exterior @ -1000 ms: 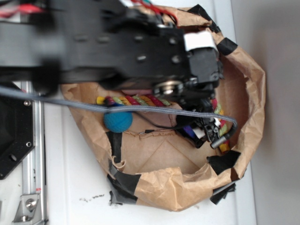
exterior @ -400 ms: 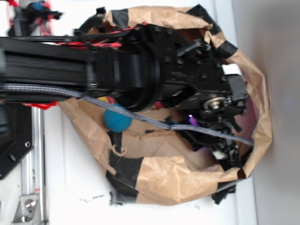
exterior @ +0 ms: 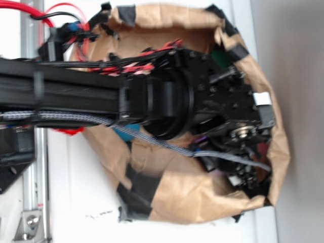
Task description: Grab the black box.
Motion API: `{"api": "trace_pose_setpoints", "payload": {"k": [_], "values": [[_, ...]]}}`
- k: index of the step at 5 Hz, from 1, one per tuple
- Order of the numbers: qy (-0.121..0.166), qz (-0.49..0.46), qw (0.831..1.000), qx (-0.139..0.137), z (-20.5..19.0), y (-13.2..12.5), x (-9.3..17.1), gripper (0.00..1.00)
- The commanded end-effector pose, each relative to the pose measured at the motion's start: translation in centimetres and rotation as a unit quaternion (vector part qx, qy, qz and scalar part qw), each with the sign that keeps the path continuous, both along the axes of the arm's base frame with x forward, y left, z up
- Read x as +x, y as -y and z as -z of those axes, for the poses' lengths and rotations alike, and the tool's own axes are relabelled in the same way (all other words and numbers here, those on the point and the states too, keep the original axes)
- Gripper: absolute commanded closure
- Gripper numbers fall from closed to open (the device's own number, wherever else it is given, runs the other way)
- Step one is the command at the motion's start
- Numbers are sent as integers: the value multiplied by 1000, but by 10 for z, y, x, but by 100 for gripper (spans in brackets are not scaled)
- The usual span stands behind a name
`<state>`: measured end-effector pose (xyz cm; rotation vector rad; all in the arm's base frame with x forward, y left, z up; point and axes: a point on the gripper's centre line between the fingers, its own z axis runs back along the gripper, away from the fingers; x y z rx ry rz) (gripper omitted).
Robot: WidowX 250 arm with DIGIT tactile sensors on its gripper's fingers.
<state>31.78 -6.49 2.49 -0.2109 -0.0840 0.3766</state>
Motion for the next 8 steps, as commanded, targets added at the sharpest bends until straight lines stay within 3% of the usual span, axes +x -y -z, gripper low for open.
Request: {"api": "trace_pose_setpoints", "payload": {"k": [1, 2, 3, 5, 7, 8], "values": [[10, 57, 997, 58, -12, 3, -11, 100], [56, 167, 972, 157, -61, -15, -16, 100], [103, 252, 956, 108, -109, -33, -21, 100], [83, 253, 955, 130, -172, -39, -29, 100], [41, 231, 961, 147, -181, -52, -57, 100], [50, 226, 963, 135, -180, -65, -66, 100]]}}
